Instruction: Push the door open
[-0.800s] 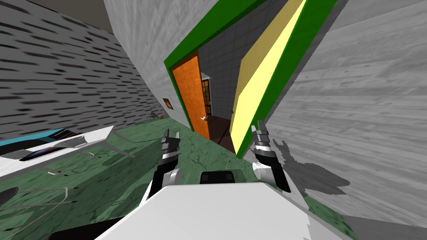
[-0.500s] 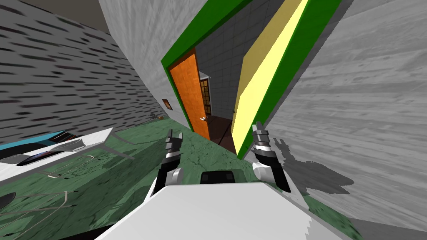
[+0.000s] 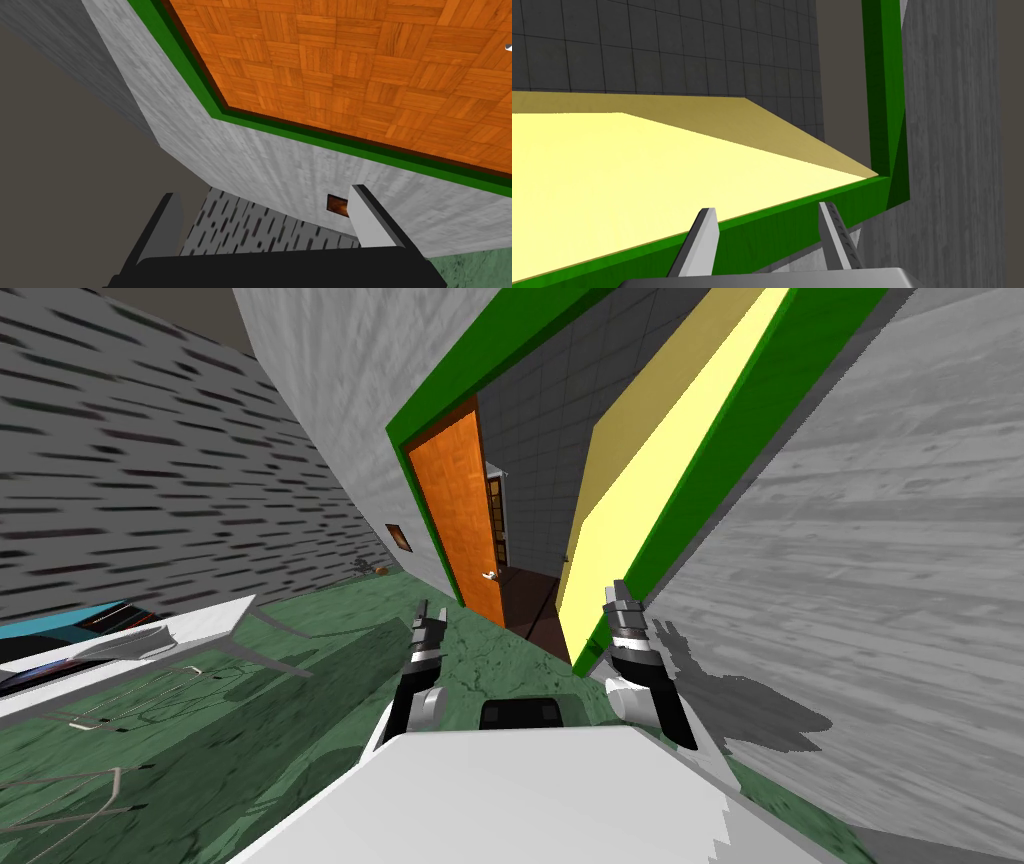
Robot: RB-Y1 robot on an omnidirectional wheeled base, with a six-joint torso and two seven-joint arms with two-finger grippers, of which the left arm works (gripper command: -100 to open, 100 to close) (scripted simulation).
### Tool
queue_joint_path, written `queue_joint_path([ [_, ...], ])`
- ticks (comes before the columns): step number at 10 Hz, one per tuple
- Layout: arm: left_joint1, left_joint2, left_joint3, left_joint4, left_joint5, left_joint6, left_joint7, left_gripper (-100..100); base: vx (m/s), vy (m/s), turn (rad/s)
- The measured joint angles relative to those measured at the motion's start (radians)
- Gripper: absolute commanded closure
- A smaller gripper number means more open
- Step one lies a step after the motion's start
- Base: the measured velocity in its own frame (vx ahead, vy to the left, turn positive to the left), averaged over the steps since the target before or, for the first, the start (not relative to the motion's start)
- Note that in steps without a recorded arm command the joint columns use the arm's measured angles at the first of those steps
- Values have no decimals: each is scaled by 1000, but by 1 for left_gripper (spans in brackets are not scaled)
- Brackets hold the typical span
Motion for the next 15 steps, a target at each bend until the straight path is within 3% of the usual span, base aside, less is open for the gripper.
queue_joint_path([
  [10,-110,38,-58,243,-29,-62,10,-100,91,60,-19],
  [15,-164,47,-97,376,-49,-101,12,-100,99,81,-20],
])
